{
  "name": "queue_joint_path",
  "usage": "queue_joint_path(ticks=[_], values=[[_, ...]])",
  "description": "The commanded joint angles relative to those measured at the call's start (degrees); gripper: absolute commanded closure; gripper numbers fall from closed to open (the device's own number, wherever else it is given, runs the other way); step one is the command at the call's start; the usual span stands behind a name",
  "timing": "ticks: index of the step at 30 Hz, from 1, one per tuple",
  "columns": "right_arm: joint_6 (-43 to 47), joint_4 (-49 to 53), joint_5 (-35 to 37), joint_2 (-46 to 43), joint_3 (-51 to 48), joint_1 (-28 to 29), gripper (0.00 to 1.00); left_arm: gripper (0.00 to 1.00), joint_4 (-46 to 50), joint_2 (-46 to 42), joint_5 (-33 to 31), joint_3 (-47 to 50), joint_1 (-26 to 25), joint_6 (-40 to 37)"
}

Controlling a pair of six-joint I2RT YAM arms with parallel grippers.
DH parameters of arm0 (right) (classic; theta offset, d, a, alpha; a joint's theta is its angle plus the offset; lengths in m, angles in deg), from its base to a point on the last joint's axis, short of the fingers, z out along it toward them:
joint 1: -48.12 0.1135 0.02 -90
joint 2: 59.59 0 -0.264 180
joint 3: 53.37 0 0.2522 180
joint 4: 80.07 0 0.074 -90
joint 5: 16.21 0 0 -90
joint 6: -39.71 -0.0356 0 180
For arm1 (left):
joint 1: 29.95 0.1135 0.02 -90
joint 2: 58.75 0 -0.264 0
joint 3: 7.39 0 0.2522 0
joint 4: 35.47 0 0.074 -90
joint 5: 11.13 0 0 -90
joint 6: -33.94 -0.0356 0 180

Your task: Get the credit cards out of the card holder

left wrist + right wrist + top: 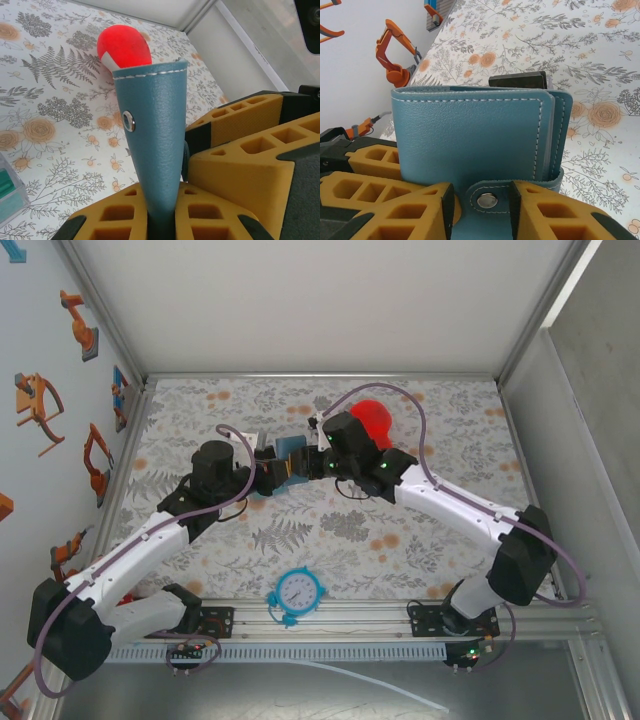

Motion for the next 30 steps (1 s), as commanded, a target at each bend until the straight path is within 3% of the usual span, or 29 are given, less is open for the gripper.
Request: queue_joint_path(ticks=[1,11,30], values=[[-0.6,0.9,1.0,1.4,1.5,0.3,0.65,1.00,-4.0,-0.7,3.4,-0.6,-1.0,-0.2],[-0.4,2.9,3.3,1.8,0.9,0.2,0.67,1.00,-4.8,-1.0,2.6,-0.6,-1.1,0.2],[-0.6,2.9,6.1,-0.4,-0.9,0.1,0.84,1.00,-3.9,-1.7,0.7,-0.2,-1.1,0.8]])
